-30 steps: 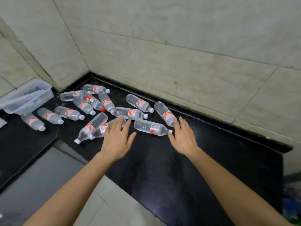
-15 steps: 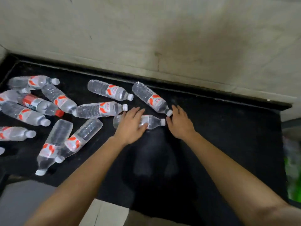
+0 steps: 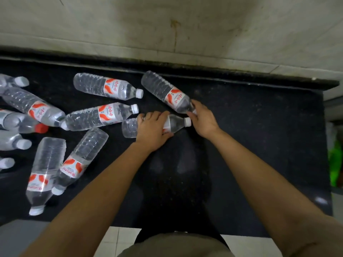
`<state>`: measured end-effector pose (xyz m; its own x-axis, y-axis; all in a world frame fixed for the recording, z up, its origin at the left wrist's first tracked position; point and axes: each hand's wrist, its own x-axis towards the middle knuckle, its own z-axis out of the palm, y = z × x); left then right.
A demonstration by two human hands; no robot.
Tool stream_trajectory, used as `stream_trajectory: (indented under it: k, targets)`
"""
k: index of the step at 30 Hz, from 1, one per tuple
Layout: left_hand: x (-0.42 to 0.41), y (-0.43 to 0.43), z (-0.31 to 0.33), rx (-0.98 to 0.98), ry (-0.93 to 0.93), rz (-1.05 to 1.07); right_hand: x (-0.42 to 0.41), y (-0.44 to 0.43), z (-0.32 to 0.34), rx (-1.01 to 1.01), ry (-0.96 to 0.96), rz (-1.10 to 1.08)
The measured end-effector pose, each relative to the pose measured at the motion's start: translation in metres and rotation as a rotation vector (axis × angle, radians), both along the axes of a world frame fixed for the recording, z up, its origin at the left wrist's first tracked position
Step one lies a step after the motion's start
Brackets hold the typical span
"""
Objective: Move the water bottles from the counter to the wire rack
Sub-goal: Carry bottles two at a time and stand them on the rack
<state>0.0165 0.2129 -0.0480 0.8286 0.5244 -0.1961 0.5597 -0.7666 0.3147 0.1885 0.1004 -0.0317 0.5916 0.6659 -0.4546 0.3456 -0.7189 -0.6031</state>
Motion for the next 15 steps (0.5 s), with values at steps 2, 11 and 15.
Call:
stream_trajectory:
  k: [2,11,15]
  targets:
    - [0.001,-0.004,0.006,-0.034,0.014,0.014,0.003,-0.016,0.014,0.000,-0.003,0.001]
    - [0.004,0.010,0.056,-0.432,-0.355,0.378,0.046,-0.082,0.116,0.233,-0.149,-0.176]
    - [0.014,0.009,0.080,-0.651,-0.543,0.495,0.051,-0.068,0.132,0.358,-0.144,-0.133]
